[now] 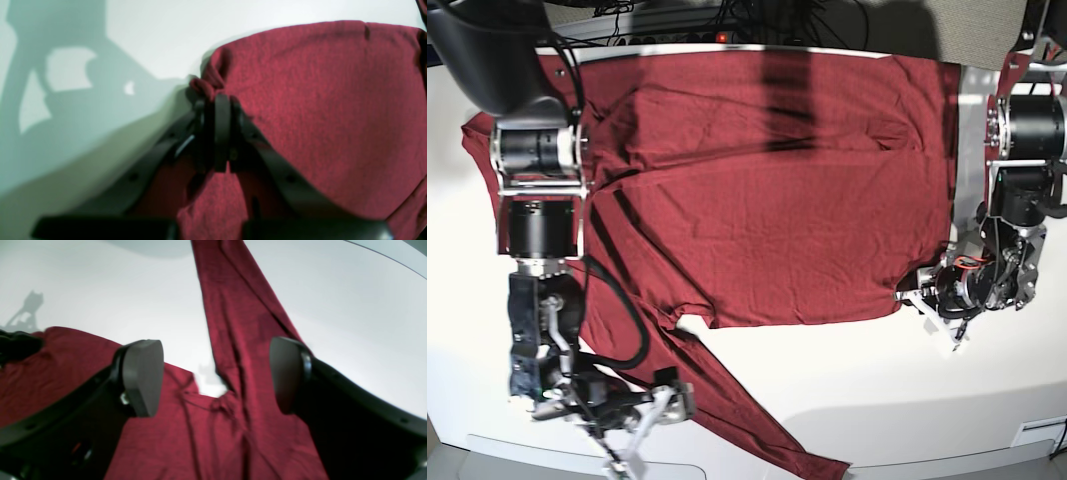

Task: Fold the T-shirt properly
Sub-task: 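Lift the hem with both grippers and fold it toward the collar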

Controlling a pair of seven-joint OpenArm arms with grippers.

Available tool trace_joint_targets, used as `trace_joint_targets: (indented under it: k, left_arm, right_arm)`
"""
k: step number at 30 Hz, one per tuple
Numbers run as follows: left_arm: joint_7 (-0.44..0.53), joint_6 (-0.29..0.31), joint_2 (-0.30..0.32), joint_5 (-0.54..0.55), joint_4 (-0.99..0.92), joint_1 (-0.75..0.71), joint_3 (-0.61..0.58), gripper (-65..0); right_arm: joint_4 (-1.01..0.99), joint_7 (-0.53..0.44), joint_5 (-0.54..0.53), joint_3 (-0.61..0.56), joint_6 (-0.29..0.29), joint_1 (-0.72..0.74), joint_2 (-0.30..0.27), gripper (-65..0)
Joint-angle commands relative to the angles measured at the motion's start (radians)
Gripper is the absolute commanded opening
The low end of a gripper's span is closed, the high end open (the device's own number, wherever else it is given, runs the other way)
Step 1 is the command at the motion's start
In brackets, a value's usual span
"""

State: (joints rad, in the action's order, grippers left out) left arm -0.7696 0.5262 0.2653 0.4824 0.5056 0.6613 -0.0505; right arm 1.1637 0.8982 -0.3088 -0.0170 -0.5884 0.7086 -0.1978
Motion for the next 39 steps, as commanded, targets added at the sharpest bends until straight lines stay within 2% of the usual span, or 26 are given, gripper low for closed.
trace_joint_targets:
  k: [1, 5, 13, 18, 24, 29, 34, 37, 39]
  left_arm:
    - [-0.023, -0.002, 0.005, -0.010, 0.022, 0.020, -0.002, -65.0]
    - [-0.023, -0.002, 0.010, -0.010, 0.082, 0.020, -0.002, -65.0]
    - [-0.024, -0.002, 0.010, -0.010, 0.132, 0.020, -0.002, -65.0]
    - [-0.024, -0.002, 0.009, -0.009, 0.132, 0.020, -0.002, -65.0]
    - [-0.024, -0.002, 0.010, -0.009, 0.132, 0.020, -0.002, -65.0]
    - [-0.024, -0.002, 0.009, 0.002, 0.132, 0.020, -0.002, -65.0]
    - [-0.024, -0.002, 0.010, 0.002, 0.132, 0.020, -0.002, -65.0]
    - [-0.023, -0.002, 0.010, 0.001, 0.132, 0.020, -0.002, -65.0]
    - [-0.023, -0.002, 0.010, 0.002, 0.132, 0.020, -0.002, -65.0]
  right_arm:
    - [0.015, -0.019, -0.005, 0.004, -0.006, 0.030, -0.018, -17.5]
    - [0.003, -0.033, 0.003, 0.004, -0.006, -0.037, -0.038, -17.5]
    - [-0.114, -0.254, 0.161, 0.002, 0.004, -0.176, -0.010, -17.5]
    - [-0.175, -0.407, 0.258, 0.002, 0.004, -0.179, -0.012, -17.5]
    - [-0.256, -0.481, 0.280, 0.002, 0.004, -0.179, -0.009, -17.6]
    - [-0.353, -0.584, 0.326, 0.002, 0.004, -0.175, -0.006, -18.0]
    - [-0.434, -0.710, 0.415, 0.002, 0.004, -0.171, 0.016, -18.0]
    - [-0.463, -0.718, 0.436, 0.002, 0.005, -0.172, 0.030, -18.5]
    - [-0.471, -0.706, 0.436, 0.002, 0.005, -0.172, 0.034, -23.0]
